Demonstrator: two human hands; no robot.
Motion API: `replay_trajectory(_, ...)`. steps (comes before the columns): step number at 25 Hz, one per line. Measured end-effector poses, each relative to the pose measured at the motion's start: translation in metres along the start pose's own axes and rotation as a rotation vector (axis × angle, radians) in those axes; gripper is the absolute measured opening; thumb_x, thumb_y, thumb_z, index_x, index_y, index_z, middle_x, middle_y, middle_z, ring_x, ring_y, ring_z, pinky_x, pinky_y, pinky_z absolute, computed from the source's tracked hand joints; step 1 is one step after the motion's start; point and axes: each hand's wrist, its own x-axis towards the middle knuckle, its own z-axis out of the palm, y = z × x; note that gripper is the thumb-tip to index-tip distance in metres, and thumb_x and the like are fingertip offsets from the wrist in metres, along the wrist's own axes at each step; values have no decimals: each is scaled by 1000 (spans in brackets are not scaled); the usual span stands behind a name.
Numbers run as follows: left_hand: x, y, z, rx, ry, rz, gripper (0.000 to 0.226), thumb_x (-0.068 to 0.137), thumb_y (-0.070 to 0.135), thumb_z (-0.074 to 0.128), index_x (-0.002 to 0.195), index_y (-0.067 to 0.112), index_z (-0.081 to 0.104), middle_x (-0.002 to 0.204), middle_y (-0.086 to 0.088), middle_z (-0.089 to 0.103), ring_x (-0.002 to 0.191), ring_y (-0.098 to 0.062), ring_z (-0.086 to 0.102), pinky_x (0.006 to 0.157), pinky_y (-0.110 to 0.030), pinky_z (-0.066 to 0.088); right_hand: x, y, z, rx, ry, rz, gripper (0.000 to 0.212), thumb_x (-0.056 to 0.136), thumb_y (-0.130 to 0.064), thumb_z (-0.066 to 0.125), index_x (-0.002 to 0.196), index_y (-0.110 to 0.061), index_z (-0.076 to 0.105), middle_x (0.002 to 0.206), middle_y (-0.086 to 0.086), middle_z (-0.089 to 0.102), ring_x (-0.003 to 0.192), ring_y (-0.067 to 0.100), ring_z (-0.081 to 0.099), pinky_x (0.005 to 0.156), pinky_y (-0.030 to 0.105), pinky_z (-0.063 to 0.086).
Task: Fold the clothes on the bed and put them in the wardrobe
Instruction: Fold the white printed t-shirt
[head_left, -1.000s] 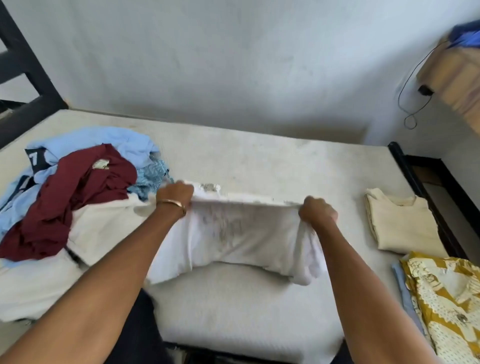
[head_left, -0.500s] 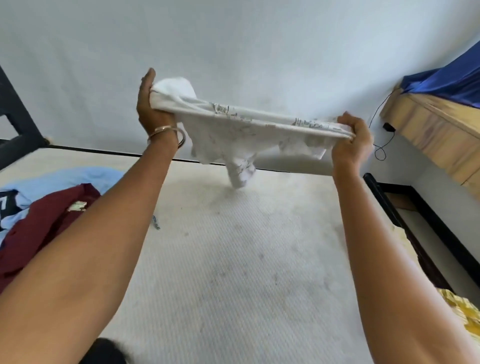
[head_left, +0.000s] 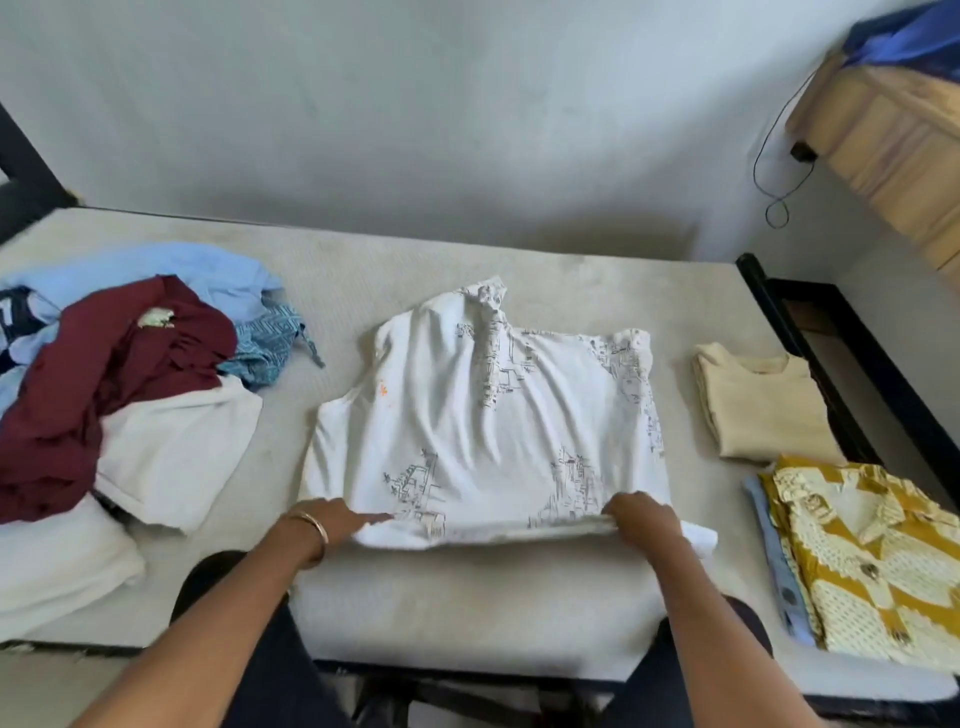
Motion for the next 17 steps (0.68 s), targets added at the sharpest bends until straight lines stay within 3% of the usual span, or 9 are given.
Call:
replay_trajectory(3,0,34,24,123,-166,5,54,94,64,27,144,58,7,149,-14,38,129,-28,47,105,-36,39,-9,-3,37,55,-131,85,25,90,-5,46,99,-18,65,106,4,60,104,26,60,84,34,46)
replay_trajectory(4,-4,43,19,166,-196,30,58,93,65,32,144,53,7,150,-12,38,130,-27,45,107,-37,37,-11,-2,41,50,-139,95,22,89,-3,46,88,-18,62,98,2,58,98,27,59,82,34,46)
replay_trajectory(5,-5,42,15,231,-231,50,65,93,63,36,150,37,18,150,-11,38,132,-26,44,109,-37,35,-11,-1,42,41,-152,98,22,88,-1,46,80,-18,57,91,1,56,91,26,57,79,33,46)
replay_trajectory(7,3,36,-2,273,-282,26,64,91,49,41,148,20,34,152,-8,37,133,-24,42,110,-37,34,-8,1,38,32,-176,98,23,89,3,46,91,-15,60,99,3,59,89,25,54,80,33,47)
replay_trajectory(9,8,30,-10,244,-337,25,62,89,41,40,144,15,38,150,-7,38,129,-26,45,108,-37,35,-3,1,34,12,-210,75,30,90,5,45,109,-13,59,113,7,59,94,25,57,82,34,48)
replay_trajectory(11,2,34,-16,125,-346,-2,46,91,27,49,136,14,49,141,-9,49,122,-26,53,99,-34,41,2,-1,31,-9,-221,64,31,89,5,46,111,-14,58,115,6,59,99,27,60,88,37,48)
replay_trajectory(13,7,32,-16,58,-147,-21,36,91,17,53,126,22,57,133,-8,55,118,-25,57,95,-33,44,7,3,29,-20,-141,124,27,90,-2,47,110,-17,56,108,3,59,98,26,58,97,42,39)
replay_trajectory(15,11,17,-32,-39,112,-72,38,94,21,48,129,36,54,137,-4,51,121,-26,54,100,-36,41,13,14,17,10,-11,205,25,90,-5,45,106,-22,56,96,2,53,94,26,58,101,46,31)
replay_trajectory(17,28,-1,-64,-31,327,-152,39,97,25,42,131,41,51,139,-3,52,123,-27,51,103,-39,33,28,28,-4,88,78,249,32,89,-2,44,104,-26,58,95,2,51,102,28,60,102,47,27)
